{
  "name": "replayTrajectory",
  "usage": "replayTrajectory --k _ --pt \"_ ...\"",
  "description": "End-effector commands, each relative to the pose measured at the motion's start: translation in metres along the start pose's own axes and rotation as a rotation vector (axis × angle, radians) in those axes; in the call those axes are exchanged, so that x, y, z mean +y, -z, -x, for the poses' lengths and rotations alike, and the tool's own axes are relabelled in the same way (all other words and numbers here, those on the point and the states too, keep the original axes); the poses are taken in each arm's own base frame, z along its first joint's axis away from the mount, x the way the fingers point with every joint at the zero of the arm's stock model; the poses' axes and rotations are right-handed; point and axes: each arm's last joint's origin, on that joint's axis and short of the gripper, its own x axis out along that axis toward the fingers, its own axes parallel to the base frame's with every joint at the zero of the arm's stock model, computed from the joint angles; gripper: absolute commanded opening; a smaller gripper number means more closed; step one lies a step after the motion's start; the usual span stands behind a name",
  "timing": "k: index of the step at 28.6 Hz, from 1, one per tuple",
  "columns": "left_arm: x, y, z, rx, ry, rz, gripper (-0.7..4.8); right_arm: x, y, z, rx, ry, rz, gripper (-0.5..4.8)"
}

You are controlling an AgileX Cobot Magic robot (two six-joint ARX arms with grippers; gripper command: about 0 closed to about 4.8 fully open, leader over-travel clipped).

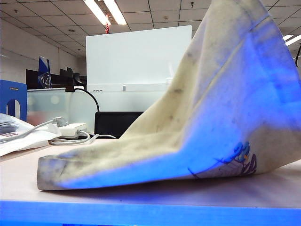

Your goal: Take the glasses case out of the canvas bag and put it on the table.

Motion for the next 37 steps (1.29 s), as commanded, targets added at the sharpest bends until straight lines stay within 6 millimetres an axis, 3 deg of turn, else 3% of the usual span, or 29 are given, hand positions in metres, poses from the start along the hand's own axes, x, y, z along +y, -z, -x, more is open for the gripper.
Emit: replayTrajectory --k 1,2,5,6,7,14,23,28,34,36,37 --pt "-0.001 -0.016 0.005 -0.160 -0.009 -0.066 0.19 -0.002 0.007 0.019 -0.129 -0.050 -0.041 -0.08" --pt "-0.001 -0.018 0.004 -0.185 -0.001 -0.076 0.76 -0.002 0.009 0.022 -0.145 -0.057 -0.044 -0.08" --pt "-0.003 -0.025 0.004 -0.253 0.081 -0.083 3.96 -0.003 0.013 0.027 -0.164 -0.056 -0.049 -0.08" --pt "-0.003 -0.026 0.004 -0.263 0.100 -0.080 4.58 -0.003 0.014 0.028 -0.164 -0.056 -0.049 -0.08" --pt "-0.004 -0.027 0.003 -0.268 0.116 -0.076 4.79 -0.002 0.015 0.029 -0.163 -0.057 -0.048 -0.08" --pt "0.000 -0.027 -0.010 -0.246 0.165 -0.071 4.79 0.000 0.018 0.031 -0.171 -0.118 -0.040 -0.08" --pt "0.003 -0.015 -0.059 -0.061 0.425 0.039 4.79 0.001 0.019 0.033 -0.197 -0.155 -0.030 -0.08" --pt "-0.005 -0.018 -0.069 -0.080 0.539 0.012 4.79 0.002 0.020 0.035 -0.222 -0.202 -0.030 -0.08" --pt "-0.009 -0.031 -0.075 -0.177 0.546 -0.037 4.75 0.003 0.022 0.041 -0.273 -0.270 -0.037 -0.08" --pt "-0.004 -0.029 -0.082 -0.164 0.543 -0.025 4.13 0.003 0.024 0.043 -0.290 -0.277 -0.038 -0.08" --pt "0.000 -0.028 -0.089 -0.151 0.542 -0.013 3.51 0.004 0.026 0.046 -0.306 -0.292 -0.038 -0.08"
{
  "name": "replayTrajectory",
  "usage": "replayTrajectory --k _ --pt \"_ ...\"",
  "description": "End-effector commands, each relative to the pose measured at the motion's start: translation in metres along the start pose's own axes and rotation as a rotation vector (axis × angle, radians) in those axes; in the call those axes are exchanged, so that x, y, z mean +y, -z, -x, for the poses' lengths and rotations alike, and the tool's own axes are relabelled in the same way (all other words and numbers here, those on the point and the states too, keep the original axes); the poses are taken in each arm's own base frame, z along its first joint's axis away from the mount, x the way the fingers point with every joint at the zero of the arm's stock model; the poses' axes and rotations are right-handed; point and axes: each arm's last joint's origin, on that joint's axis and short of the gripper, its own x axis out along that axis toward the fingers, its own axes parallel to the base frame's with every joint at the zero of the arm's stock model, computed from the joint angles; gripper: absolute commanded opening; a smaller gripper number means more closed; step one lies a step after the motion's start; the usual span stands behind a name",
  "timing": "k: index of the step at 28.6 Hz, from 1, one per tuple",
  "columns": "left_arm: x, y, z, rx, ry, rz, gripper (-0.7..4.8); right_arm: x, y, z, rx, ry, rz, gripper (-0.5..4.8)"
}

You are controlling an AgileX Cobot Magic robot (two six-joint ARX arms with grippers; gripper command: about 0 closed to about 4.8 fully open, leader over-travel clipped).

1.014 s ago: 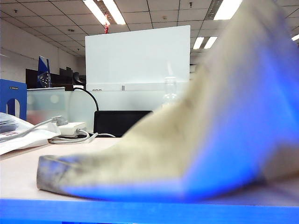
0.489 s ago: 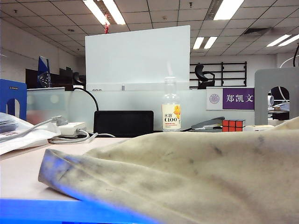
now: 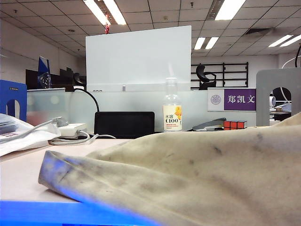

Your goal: Take the glasses case out of the canvas bag and put it on the table.

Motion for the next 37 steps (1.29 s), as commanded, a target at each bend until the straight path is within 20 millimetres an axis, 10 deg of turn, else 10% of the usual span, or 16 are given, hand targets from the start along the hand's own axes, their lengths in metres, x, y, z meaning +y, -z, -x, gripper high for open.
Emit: replayTrajectory --k 1,3,5,9,13,19,31,37 --pt "0.015 0.002 -0.007 0.000 0.002 0.011 2.82 0.002 -0.001 0.006 -0.064 -0.049 0.001 -0.08" --pt "0.024 0.005 -0.014 0.007 0.065 0.016 -0.03 0.004 0.002 0.012 -0.095 -0.073 0.005 -0.08" --pt "0.024 0.005 -0.013 0.002 0.058 -0.018 -0.05 0.004 0.005 0.017 -0.096 -0.038 0.004 -0.07" --pt "0.018 -0.002 0.037 -0.063 -0.004 -0.014 -0.05 0.004 0.012 0.021 -0.065 0.019 -0.004 1.91" --pt "-0.008 -0.007 0.090 -0.136 -0.049 -0.023 -0.05 0.008 0.017 0.008 -0.043 -0.056 -0.078 1.88" --pt "-0.044 -0.005 0.118 -0.156 -0.062 -0.042 -0.05 0.020 0.036 -0.072 0.036 -0.176 -0.116 1.35" --pt "-0.110 0.008 0.160 -0.178 -0.153 -0.076 -0.05 0.012 0.032 -0.123 0.247 -0.165 -0.134 1.35" --pt "-0.122 0.009 0.169 -0.204 -0.221 -0.103 -0.05 0.025 0.025 -0.125 0.107 -0.485 -0.202 0.49"
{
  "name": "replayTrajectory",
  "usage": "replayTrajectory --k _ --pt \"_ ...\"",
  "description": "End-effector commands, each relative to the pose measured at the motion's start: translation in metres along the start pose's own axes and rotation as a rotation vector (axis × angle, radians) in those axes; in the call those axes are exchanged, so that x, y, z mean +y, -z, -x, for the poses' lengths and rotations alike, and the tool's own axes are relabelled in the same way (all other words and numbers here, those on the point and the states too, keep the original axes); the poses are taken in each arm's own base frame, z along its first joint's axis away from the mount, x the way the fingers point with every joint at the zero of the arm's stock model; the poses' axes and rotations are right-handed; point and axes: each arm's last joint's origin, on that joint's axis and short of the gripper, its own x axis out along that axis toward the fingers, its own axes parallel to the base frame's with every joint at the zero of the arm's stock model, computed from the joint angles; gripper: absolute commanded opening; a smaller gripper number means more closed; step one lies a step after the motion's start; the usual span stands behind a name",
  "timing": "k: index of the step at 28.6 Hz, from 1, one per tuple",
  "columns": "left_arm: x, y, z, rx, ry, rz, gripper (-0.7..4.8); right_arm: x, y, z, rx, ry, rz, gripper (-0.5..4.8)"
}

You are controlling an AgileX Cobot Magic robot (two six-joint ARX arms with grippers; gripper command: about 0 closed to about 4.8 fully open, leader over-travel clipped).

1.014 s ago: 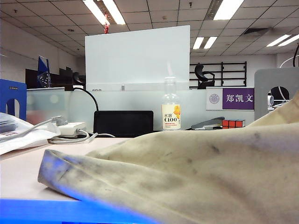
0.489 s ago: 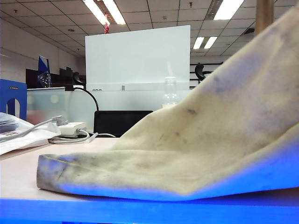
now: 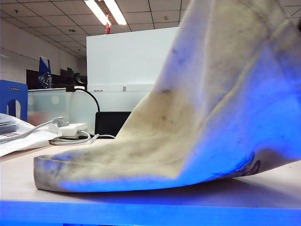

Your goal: Take the glasses case out of the canvas bag and put it on the table.

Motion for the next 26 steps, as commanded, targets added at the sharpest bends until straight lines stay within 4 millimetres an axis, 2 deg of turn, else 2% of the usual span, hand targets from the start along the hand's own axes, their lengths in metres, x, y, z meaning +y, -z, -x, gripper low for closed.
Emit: replayTrajectory --k 1,5,9,11,12,14,16,17,22,24,26 --pt "0.001 -0.001 -0.001 -0.009 -0.013 -0.011 -0.05 0.005 0.002 -0.006 -0.019 -0.119 -0.002 0.49" --pt "0.002 -0.001 -0.002 -0.006 -0.015 0.001 -0.05 0.004 0.023 -0.028 0.037 -0.155 -0.020 0.54" --pt "0.002 0.000 -0.002 0.008 -0.010 0.042 -0.05 0.000 0.017 -0.040 -0.047 -0.180 0.010 0.64" --pt "0.001 0.004 -0.003 0.036 -0.007 0.070 -0.05 -0.005 0.013 -0.059 -0.014 -0.236 -0.008 1.94" --pt "0.001 0.005 -0.003 0.047 -0.001 0.082 -0.05 -0.008 0.012 -0.068 0.009 -0.238 -0.018 2.36" --pt "0.000 0.008 -0.002 0.067 0.017 0.104 -0.05 -0.014 0.010 -0.086 0.042 -0.219 -0.029 2.56" --pt "0.000 0.009 -0.002 0.076 0.031 0.115 -0.05 -0.020 0.007 -0.099 0.053 -0.178 -0.033 3.89" --pt "-0.001 0.010 -0.003 0.081 0.038 0.120 -0.05 -0.022 0.004 -0.105 0.038 -0.175 -0.044 4.25" --pt "-0.001 0.013 -0.002 0.107 0.040 0.135 -0.05 -0.030 -0.005 -0.131 -0.036 -0.123 -0.005 4.56" --pt "-0.001 0.013 -0.002 0.109 0.046 0.136 -0.05 -0.031 -0.004 -0.146 -0.023 -0.096 0.015 4.79" --pt "-0.002 0.013 -0.002 0.105 0.083 0.124 -0.05 -0.033 -0.006 -0.165 0.017 -0.103 0.012 4.79"
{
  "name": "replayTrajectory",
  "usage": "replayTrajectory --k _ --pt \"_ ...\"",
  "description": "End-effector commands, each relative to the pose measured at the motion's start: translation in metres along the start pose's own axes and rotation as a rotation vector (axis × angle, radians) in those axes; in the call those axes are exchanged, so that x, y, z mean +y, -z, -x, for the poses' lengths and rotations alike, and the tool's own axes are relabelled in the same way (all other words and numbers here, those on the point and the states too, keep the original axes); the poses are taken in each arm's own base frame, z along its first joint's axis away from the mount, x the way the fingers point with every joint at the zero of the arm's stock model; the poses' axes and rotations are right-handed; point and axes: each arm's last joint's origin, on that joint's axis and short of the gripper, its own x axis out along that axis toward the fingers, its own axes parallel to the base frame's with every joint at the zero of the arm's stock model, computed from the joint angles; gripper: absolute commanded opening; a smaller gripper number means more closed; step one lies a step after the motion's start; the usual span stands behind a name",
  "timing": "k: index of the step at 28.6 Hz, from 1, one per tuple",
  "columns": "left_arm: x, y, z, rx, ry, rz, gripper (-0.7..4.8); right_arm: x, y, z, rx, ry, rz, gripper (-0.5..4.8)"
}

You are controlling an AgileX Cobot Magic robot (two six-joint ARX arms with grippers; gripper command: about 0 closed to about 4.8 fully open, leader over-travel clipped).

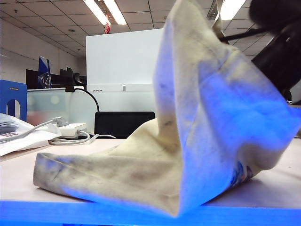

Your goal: Take the glasses case out of the canvas bag and put it on the table.

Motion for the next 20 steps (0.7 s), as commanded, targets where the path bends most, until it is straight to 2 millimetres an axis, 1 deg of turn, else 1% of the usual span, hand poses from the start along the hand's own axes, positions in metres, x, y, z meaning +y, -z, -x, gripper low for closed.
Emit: replayTrajectory --k 1,3,4,6,7,8,9,10,11,12,13,15,16,17,18,19,20 --pt "-0.006 0.000 0.003 -0.011 0.065 -0.031 -0.05 -0.004 -0.009 -0.017 0.025 0.016 0.007 4.79" --pt "-0.006 0.000 0.003 -0.011 0.065 -0.037 -0.05 -0.010 -0.023 -0.038 0.068 0.026 0.025 4.79" --pt "-0.006 0.000 0.003 -0.011 0.064 -0.037 -0.05 -0.012 -0.021 -0.051 0.145 0.046 0.012 4.79" --pt "-0.005 0.000 0.003 -0.012 0.060 -0.036 -0.05 -0.010 -0.003 -0.079 0.287 0.042 0.001 4.79" --pt "-0.005 0.000 0.003 -0.012 0.054 -0.042 -0.05 -0.003 0.008 -0.093 0.364 0.018 0.005 4.79" --pt "-0.005 0.000 0.004 -0.013 0.050 -0.045 -0.05 0.002 0.012 -0.100 0.391 0.003 0.014 4.79" --pt "-0.005 0.000 0.004 -0.013 0.051 -0.053 -0.05 0.010 0.014 -0.103 0.410 -0.013 0.029 3.74" --pt "-0.005 0.000 0.004 -0.012 0.044 -0.058 -0.05 0.018 0.012 -0.103 0.406 -0.027 0.051 2.57" --pt "-0.002 0.000 0.004 -0.009 -0.025 -0.085 -0.05 0.024 0.006 -0.098 0.423 -0.013 0.069 1.93" --pt "0.002 0.000 0.006 -0.009 -0.100 -0.101 -0.05 0.025 -0.001 -0.093 0.433 -0.006 0.067 1.87" --pt "0.010 0.000 0.013 -0.015 -0.195 -0.089 -0.05 0.026 -0.012 -0.081 0.416 0.015 0.073 1.87" --pt "0.035 0.000 0.031 -0.029 -0.425 -0.058 -0.05 0.030 -0.030 -0.056 0.337 0.052 0.094 1.87" --pt "0.051 0.000 0.042 -0.040 -0.555 -0.021 -0.05 0.032 -0.037 -0.043 0.300 0.057 0.101 1.87" --pt "0.090 0.003 0.069 -0.081 -0.782 0.111 -0.05 0.037 -0.046 -0.019 0.240 0.069 0.112 1.87" --pt "0.114 0.005 0.083 -0.121 -0.868 0.195 -0.05 0.039 -0.052 -0.002 0.196 0.078 0.116 1.87" --pt "0.139 0.008 0.095 -0.164 -0.931 0.278 -0.05 0.042 -0.056 0.010 0.162 0.082 0.122 1.87" --pt "0.179 0.015 0.112 -0.233 -0.991 0.401 -0.05 0.046 -0.061 0.039 0.089 0.099 0.128 1.87"
